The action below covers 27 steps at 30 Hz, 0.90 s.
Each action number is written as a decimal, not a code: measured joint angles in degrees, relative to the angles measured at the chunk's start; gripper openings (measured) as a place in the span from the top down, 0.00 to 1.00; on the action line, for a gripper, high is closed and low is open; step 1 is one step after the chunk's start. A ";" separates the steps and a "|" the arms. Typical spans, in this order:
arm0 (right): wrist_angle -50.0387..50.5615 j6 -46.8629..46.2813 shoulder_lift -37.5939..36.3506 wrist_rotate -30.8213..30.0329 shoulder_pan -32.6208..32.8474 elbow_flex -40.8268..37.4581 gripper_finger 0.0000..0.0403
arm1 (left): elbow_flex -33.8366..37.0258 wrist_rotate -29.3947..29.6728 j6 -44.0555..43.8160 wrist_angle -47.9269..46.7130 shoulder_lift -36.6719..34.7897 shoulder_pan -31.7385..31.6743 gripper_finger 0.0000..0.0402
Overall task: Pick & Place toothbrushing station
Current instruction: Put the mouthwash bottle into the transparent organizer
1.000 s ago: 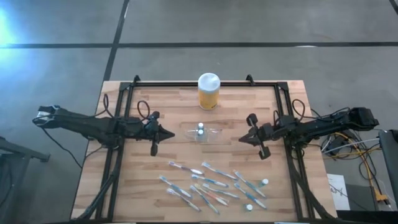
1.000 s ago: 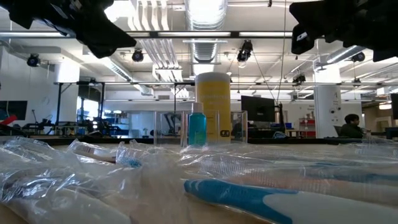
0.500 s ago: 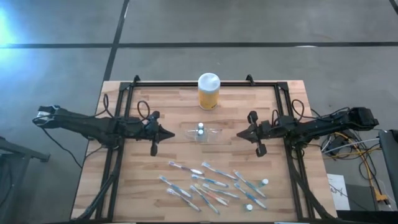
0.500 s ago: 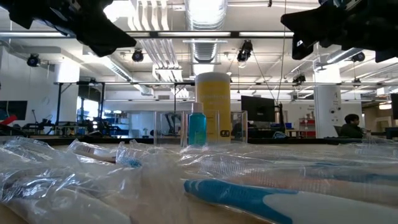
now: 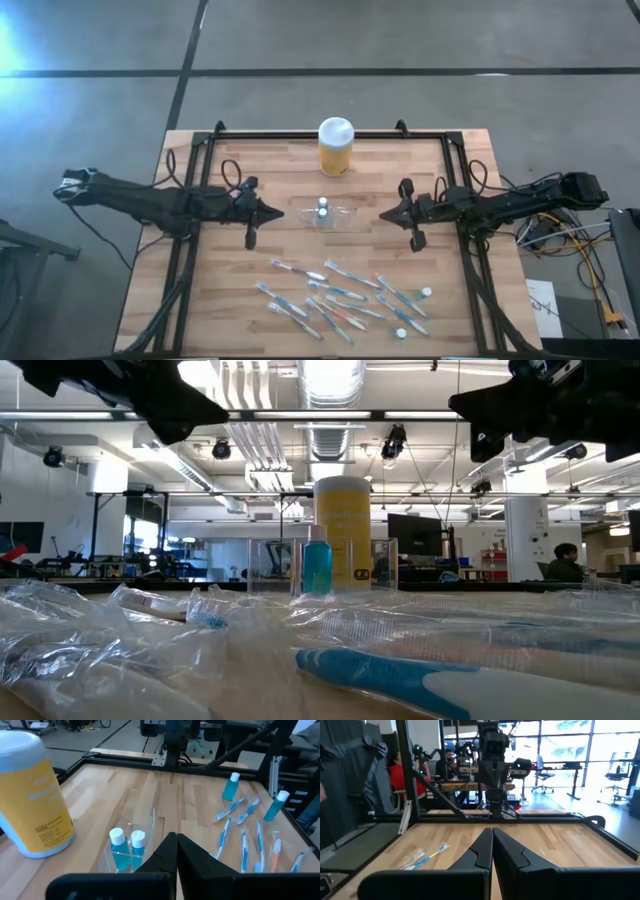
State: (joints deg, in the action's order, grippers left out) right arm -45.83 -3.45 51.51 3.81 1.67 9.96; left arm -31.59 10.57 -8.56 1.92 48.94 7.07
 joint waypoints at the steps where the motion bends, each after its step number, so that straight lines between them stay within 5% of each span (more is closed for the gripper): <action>1: 0.26 0.20 0.00 -0.10 0.00 0.00 0.98 | -1.13 0.00 0.27 -0.67 0.98 0.27 0.99; 14: 5.01 0.60 -1.27 -1.33 -0.39 0.00 0.98 | -21.62 -0.66 2.97 -4.95 22.88 6.18 0.97; 21: 12.90 -1.46 -5.50 -5.98 -0.61 0.02 0.98 | -27.06 -0.77 3.80 -7.00 30.58 7.80 0.88; 27: 45.88 -8.76 -9.30 -8.31 -0.17 12.19 0.98 | -27.04 -0.85 5.20 -13.64 28.65 8.45 0.74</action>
State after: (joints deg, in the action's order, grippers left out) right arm 0.06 -12.21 42.20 -4.50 1.50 22.14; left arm -58.62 9.72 -3.36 -11.72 77.60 15.52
